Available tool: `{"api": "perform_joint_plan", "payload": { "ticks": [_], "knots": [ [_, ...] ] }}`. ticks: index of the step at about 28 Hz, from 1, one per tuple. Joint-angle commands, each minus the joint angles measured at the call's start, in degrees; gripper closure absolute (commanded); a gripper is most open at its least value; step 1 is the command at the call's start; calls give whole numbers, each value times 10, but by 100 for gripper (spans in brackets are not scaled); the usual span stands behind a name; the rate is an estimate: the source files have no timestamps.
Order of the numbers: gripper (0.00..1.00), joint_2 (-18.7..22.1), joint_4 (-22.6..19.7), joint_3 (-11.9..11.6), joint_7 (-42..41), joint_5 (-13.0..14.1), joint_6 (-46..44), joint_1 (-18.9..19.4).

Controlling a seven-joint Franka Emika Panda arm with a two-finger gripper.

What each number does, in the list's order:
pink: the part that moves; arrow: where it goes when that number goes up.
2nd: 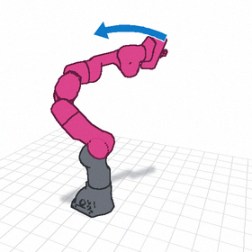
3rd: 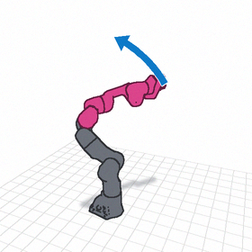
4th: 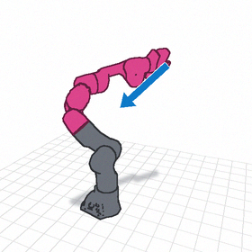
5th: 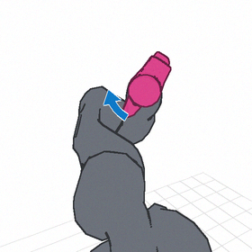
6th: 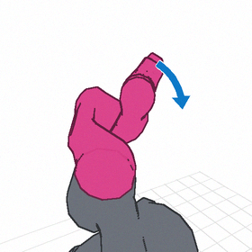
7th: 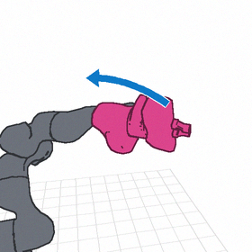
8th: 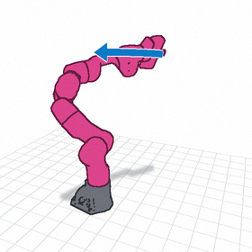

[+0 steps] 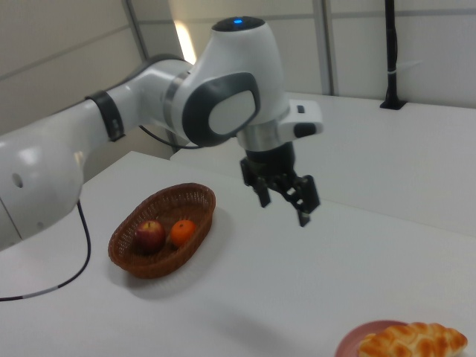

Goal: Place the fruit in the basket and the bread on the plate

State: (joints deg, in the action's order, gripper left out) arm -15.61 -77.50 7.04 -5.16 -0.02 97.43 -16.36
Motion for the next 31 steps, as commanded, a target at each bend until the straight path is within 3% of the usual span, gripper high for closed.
{"api": "perform_joint_plan", "payload": {
  "ticks": [1,14,21,31],
  "knots": [
    [0,15,-19,-4,-4,32,-22,4],
    [0,13,-28,-5,-13,35,-27,10],
    [0,17,-21,4,-16,34,-81,16],
    [0,26,-20,4,-15,-26,-78,26]
  ]
}}
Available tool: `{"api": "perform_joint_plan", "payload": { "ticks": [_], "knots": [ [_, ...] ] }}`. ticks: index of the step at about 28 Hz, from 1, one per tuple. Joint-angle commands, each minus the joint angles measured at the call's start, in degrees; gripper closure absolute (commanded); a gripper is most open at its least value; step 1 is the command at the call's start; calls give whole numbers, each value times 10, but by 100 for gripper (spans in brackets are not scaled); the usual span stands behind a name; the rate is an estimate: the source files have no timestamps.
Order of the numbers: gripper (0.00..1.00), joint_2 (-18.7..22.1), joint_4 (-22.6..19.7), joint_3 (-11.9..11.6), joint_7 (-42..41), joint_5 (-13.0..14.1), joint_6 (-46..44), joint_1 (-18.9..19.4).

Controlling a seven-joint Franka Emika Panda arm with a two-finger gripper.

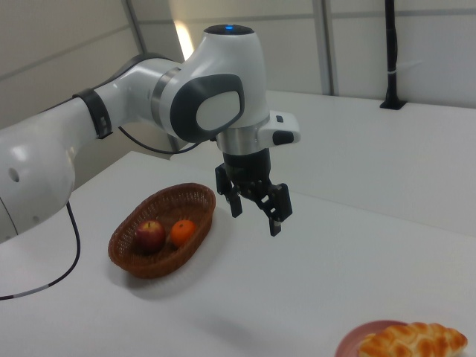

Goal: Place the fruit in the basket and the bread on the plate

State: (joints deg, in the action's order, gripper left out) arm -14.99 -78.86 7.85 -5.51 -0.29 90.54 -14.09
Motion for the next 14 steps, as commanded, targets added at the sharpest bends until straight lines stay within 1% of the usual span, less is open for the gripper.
{"api": "perform_joint_plan", "payload": {
  "ticks": [1,5,14],
  "knots": [
    [0,21,-7,-6,-12,-28,-8,2],
    [0,25,-7,-7,-13,-37,-6,-1],
    [0,25,-8,-7,-13,-39,-6,-1]
  ]
}}
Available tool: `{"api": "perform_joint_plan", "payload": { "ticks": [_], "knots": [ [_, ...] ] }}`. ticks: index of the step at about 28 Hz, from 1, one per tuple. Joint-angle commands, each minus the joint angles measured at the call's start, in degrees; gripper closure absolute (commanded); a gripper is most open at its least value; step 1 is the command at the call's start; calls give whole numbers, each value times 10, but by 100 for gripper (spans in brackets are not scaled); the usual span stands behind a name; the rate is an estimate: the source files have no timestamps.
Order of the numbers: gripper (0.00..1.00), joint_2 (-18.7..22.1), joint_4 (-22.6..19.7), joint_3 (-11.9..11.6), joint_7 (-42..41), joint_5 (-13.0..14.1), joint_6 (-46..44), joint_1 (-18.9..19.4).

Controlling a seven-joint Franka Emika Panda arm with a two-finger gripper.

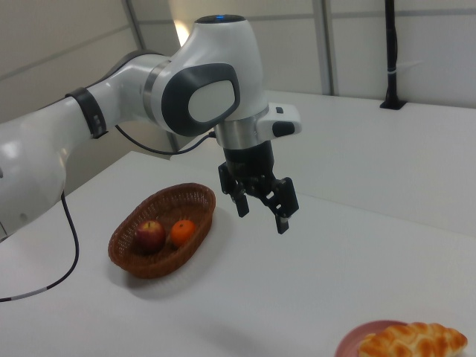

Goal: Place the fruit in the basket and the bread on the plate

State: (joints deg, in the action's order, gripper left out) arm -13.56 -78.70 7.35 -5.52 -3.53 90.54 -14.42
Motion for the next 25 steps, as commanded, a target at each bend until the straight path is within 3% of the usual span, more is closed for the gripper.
{"api": "perform_joint_plan", "payload": {
  "ticks": [1,25],
  "knots": [
    [0,11,-9,-2,-12,-7,-7,2],
    [0,13,-10,3,-12,-7,-12,6]
  ]
}}
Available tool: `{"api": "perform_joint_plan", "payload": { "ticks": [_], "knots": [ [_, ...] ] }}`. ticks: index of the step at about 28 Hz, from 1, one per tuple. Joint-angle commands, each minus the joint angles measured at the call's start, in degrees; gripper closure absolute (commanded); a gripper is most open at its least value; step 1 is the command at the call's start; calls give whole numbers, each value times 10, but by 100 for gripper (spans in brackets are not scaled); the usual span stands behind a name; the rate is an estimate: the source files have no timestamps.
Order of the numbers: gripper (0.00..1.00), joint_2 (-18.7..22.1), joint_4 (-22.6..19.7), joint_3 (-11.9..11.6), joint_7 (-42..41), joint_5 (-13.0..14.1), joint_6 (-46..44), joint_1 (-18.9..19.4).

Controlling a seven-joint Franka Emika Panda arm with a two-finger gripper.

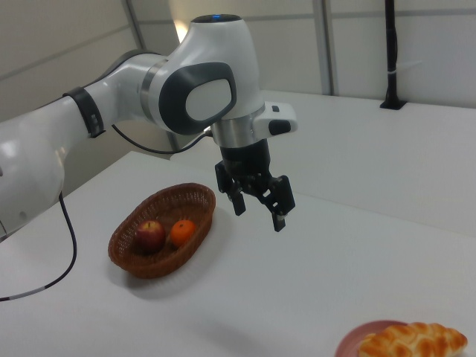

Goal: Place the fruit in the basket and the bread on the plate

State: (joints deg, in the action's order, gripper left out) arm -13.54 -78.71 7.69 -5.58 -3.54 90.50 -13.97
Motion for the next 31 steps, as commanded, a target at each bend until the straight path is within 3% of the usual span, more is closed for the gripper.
{"api": "perform_joint_plan", "payload": {
  "ticks": [1,17,21,24,31],
  "knots": [
    [0,12,-10,0,-12,-7,-12,2],
    [0,12,-14,0,-11,-5,-12,5],
    [0,12,-14,0,-12,-13,-11,4],
    [0,12,-12,0,-16,-33,-11,4],
    [0,11,-13,-1,-22,-36,-11,3]
  ]
}}
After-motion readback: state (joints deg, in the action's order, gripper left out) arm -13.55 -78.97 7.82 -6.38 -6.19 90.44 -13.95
